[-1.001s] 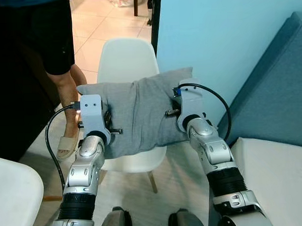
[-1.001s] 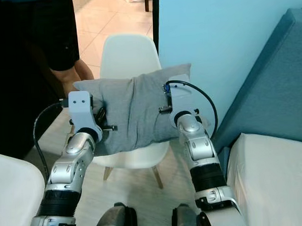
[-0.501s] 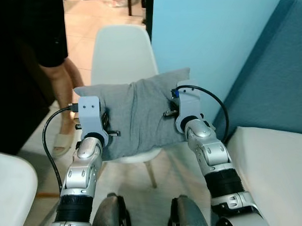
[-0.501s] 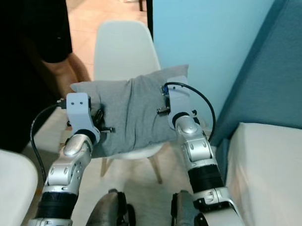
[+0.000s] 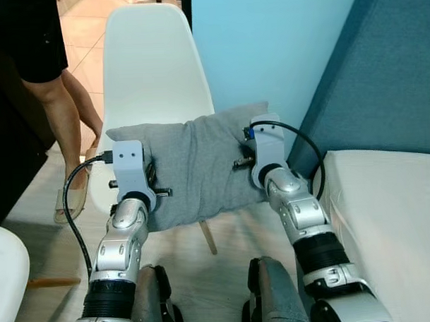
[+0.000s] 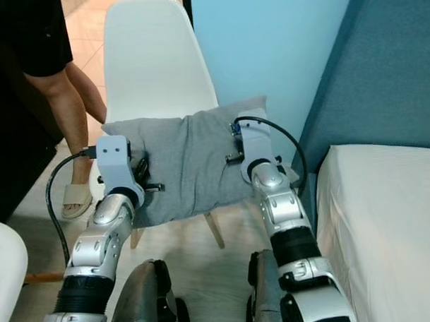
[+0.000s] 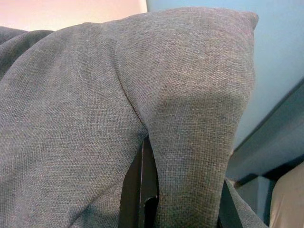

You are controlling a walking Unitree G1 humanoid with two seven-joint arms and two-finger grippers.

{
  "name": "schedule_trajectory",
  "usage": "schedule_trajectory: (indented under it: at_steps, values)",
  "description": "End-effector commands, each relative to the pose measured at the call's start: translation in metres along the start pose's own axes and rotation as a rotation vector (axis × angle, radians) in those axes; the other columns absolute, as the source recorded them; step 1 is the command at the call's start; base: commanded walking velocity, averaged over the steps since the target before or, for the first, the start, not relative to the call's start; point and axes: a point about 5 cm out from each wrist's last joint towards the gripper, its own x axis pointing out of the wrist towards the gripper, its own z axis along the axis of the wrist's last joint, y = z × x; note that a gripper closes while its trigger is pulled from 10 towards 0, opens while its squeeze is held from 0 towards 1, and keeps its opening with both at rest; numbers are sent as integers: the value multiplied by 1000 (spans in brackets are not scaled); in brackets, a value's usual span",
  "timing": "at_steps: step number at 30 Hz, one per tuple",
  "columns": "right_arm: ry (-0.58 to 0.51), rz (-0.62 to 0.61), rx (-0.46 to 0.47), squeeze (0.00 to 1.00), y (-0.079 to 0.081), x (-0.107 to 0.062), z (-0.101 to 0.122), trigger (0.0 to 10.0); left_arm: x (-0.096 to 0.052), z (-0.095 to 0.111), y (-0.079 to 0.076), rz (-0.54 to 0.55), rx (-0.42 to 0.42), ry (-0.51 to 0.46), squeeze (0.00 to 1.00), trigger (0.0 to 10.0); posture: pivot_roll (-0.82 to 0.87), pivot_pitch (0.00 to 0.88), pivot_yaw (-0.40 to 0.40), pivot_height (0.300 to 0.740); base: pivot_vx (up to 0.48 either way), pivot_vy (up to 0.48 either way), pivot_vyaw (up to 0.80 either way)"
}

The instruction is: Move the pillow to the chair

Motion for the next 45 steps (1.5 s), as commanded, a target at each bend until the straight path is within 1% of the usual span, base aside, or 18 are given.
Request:
schedule_trajectory:
  at_steps: [1, 10, 12, 13, 14, 15, 17, 18, 21, 22, 23, 28, 30, 32, 33, 35, 39, 45]
  values:
    - [-34, 37, -12, 0, 8, 0, 5, 10000, 1, 10, -5, -12, 15, -46, 0, 10000, 23, 170, -1, 601, 0, 0, 0]
    - [-45, 62, 24, 0, 9, 7, 6, 10000, 6, 12, 3, 19, 55, -56, 0, 10000, 16, 182, 1, 586, 0, 0, 0]
    - [-37, 77, 1, 0, 11, 18, 11, 10000, 14, 16, 13, 31, 103, -65, 0, 10000, 8, 188, 2, 582, 0, 0, 0]
    - [-37, 77, 1, 0, 11, 18, 11, 10000, 14, 16, 13, 31, 103, -65, 0, 10000, 8, 188, 2, 582, 0, 0, 0]
    - [-30, 97, -14, 0, 14, 24, 14, 10000, 20, 21, 23, 56, 140, -69, 0, 10000, 6, 197, -1, 582, 0, 0, 0]
    - [-30, 97, -14, 0, 14, 24, 14, 10000, 20, 21, 23, 56, 140, -69, 0, 10000, 6, 197, -1, 582, 0, 0, 0]
    - [-18, 148, -44, 0, 22, 32, 19, 10000, 32, 30, 44, 110, 200, -69, 0, 10000, 3, 209, -8, 582, 0, 0, 0]
    - [-18, 148, -44, 0, 22, 32, 19, 10000, 32, 30, 44, 110, 200, -69, 0, 10000, 3, 209, -8, 582, 0, 0, 0]
    - [-16, 194, -65, 0, 32, 38, 29, 10000, 41, 39, 70, 183, 242, -57, 0, 10000, 13, 233, -27, 582, 0, 0, 0]
    - [-16, 194, -65, 0, 32, 38, 29, 10000, 41, 39, 70, 183, 242, -57, 0, 10000, 13, 233, -27, 582, 0, 0, 0]
    - [-26, 192, -46, 0, 37, 42, 37, 10000, 45, 45, 83, 214, 250, -51, 0, 10000, 23, 255, -46, 582, 0, 0, 0]
    - [-40, 207, -30, 0, 47, 44, 45, 10000, 48, 52, 93, 246, 283, -51, 0, 10000, 33, 280, -63, 582, 0, 0, 0]
    - [-40, 207, -30, 0, 47, 44, 45, 10000, 48, 52, 93, 246, 283, -51, 0, 10000, 33, 280, -63, 582, 0, 0, 0]
    - [-41, 252, -50, 0, 62, 44, 49, 10000, 49, 59, 106, 321, 355, -41, 0, 10000, 36, 296, -74, 582, 0, 0, 0]
    - [-41, 252, -50, 0, 62, 44, 49, 10000, 49, 59, 106, 321, 355, -41, 0, 10000, 36, 296, -74, 582, 0, 0, 0]
    - [-40, 277, -71, 0, 72, 44, 50, 10000, 50, 62, 117, 370, 394, -35, 0, 10000, 37, 305, -85, 582, 0, 0, 0]
    - [-36, 295, -65, 0, 82, 43, 53, 10000, 50, 63, 125, 391, 365, -14, 0, 10000, 39, 307, -91, 582, 0, 0, 0]
    - [-50, 284, -49, 12, 84, 43, 54, 10000, 50, 62, 129, 402, 350, -8, 0, 10000, 36, 306, -91, 582, 0, 0, 0]
